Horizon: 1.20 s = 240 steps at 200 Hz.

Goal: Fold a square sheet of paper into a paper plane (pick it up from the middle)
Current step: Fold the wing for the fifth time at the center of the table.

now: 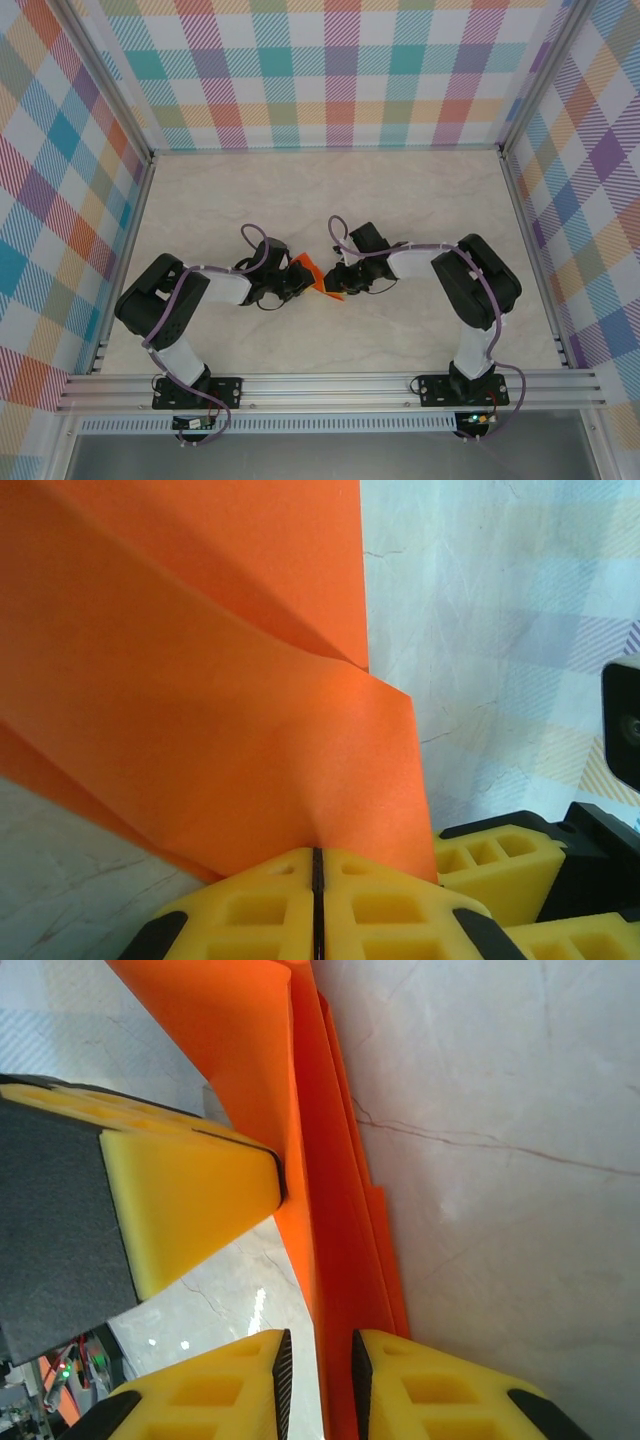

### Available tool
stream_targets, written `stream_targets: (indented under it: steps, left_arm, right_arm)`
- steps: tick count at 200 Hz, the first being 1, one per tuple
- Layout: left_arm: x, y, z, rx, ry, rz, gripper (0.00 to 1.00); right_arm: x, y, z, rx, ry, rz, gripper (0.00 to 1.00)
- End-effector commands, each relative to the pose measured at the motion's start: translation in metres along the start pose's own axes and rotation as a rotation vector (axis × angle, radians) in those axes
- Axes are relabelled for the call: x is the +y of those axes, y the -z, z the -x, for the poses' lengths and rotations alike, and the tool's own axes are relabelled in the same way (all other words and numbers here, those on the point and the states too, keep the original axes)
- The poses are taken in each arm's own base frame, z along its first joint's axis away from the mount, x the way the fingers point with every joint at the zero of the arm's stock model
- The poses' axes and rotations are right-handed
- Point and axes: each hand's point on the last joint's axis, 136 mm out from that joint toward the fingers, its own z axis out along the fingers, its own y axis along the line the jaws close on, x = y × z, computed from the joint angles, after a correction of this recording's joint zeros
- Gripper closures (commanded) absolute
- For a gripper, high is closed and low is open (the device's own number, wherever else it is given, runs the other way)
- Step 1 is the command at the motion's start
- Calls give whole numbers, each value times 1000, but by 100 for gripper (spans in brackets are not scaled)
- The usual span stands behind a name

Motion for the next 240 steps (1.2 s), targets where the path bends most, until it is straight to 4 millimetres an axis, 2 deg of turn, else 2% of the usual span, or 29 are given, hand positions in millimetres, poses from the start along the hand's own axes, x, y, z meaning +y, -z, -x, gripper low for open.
stream_targets:
  steps: [1, 57, 102, 128, 180, 240]
  left_arm:
    - [13, -3, -6, 8, 11, 55, 91]
    - [15, -3, -7, 8, 14, 61, 92]
    - [14, -2, -6, 6, 7, 58, 92]
    - [8, -2, -5, 9, -3, 44, 92]
    - [-20, 3, -6, 24, -49, -75, 89]
    - [-17, -1, -8, 36, -43, -72, 89]
  right_arm:
    - [2, 11, -5, 17, 26, -29, 75]
    - [4, 15, -15, 27, 19, -19, 80]
    - [-14, 4, -24, 67, -22, -49, 88]
    - [-18, 1, -26, 74, -32, -48, 90]
    - [-24, -4, -29, 90, -46, -55, 91]
    - [-29, -6, -31, 97, -56, -77, 89]
